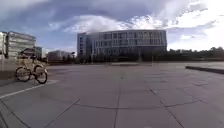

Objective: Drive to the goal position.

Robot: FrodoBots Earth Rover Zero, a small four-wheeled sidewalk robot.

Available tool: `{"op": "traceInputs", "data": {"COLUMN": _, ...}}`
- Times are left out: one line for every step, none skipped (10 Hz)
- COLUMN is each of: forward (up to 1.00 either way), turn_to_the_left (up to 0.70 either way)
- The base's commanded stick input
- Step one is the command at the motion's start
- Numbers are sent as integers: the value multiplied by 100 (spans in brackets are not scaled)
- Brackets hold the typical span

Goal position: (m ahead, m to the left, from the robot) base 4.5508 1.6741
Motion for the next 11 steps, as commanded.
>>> {"op": "traceInputs", "data": {"forward": 70, "turn_to_the_left": 0}}
{"op": "traceInputs", "data": {"forward": 70, "turn_to_the_left": -3}}
{"op": "traceInputs", "data": {"forward": 70, "turn_to_the_left": -9}}
{"op": "traceInputs", "data": {"forward": 70, "turn_to_the_left": -14}}
{"op": "traceInputs", "data": {"forward": 70, "turn_to_the_left": -14}}
{"op": "traceInputs", "data": {"forward": 70, "turn_to_the_left": -14}}
{"op": "traceInputs", "data": {"forward": 70, "turn_to_the_left": -14}}
{"op": "traceInputs", "data": {"forward": 70, "turn_to_the_left": -14}}
{"op": "traceInputs", "data": {"forward": 70, "turn_to_the_left": -14}}
{"op": "traceInputs", "data": {"forward": 70, "turn_to_the_left": -14}}
{"op": "traceInputs", "data": {"forward": 70, "turn_to_the_left": -3}}
